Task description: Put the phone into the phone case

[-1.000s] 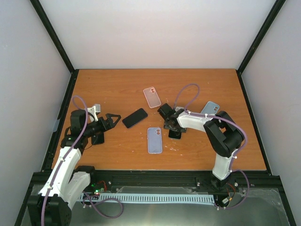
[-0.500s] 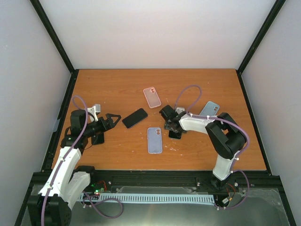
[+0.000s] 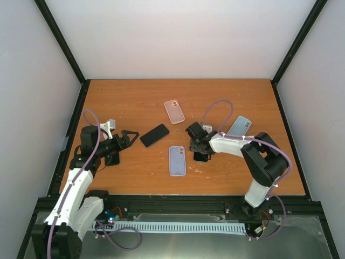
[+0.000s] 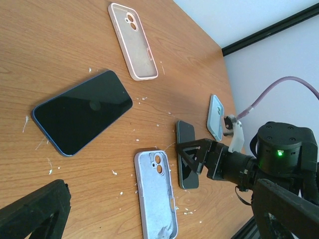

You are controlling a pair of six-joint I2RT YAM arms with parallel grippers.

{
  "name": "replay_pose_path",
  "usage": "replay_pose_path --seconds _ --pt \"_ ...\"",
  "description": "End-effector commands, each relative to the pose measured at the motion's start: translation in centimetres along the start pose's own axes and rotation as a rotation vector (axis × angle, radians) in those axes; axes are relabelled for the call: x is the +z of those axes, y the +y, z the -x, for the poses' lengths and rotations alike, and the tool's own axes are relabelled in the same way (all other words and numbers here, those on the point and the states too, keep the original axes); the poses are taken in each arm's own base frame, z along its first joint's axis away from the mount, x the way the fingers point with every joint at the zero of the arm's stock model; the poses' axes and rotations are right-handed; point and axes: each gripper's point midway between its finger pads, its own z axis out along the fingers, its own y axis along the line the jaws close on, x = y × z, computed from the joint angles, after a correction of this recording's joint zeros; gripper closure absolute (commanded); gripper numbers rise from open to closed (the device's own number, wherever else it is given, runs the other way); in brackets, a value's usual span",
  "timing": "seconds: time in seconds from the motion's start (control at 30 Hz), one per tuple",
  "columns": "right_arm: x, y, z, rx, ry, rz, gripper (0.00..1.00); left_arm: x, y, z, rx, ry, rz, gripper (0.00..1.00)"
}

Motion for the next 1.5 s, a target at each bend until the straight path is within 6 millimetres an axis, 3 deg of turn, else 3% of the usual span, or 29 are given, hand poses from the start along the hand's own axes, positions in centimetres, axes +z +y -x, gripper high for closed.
replay_pose_path --seconds 0.0,0.17,0.3,0.6,0.73,0.97,1.47 --pt "-2.0 0.1 -1.8 0.001 0.075 0.043 0.40 0.0 -0.9 0.5 0.016 -0.016 -0.038 0.01" --pt "-5.6 2.6 -1.0 0.001 0.045 0.147 0.44 0.8 -0.4 0.4 0.004 -0.001 -0.042 0.00" --pt "-7.5 4.9 -2.0 -0.005 0.059 0.208 0.45 1.4 0.4 0.0 -0.013 0.025 -0.032 0.01" --pt "-8.8 11.8 -5.4 -0.047 0.145 0.377 0.45 1.7 1.0 -0.7 -0.027 0.033 -0.035 0.01" --pt "-8.1 13.4 -6.4 -0.062 0.179 0.415 0.45 1.7 1.1 -1.0 -0.028 0.039 -0.036 0.01" --pt "-6.9 14.2 -7.0 -0.079 0.180 0.432 0.46 1.7 0.9 -1.0 -0.037 0.045 -0.043 0.04" --pt "-4.7 12.2 -7.3 -0.063 0.139 0.344 0.43 2.0 1.0 -1.0 -0.044 0.057 -0.048 0.08"
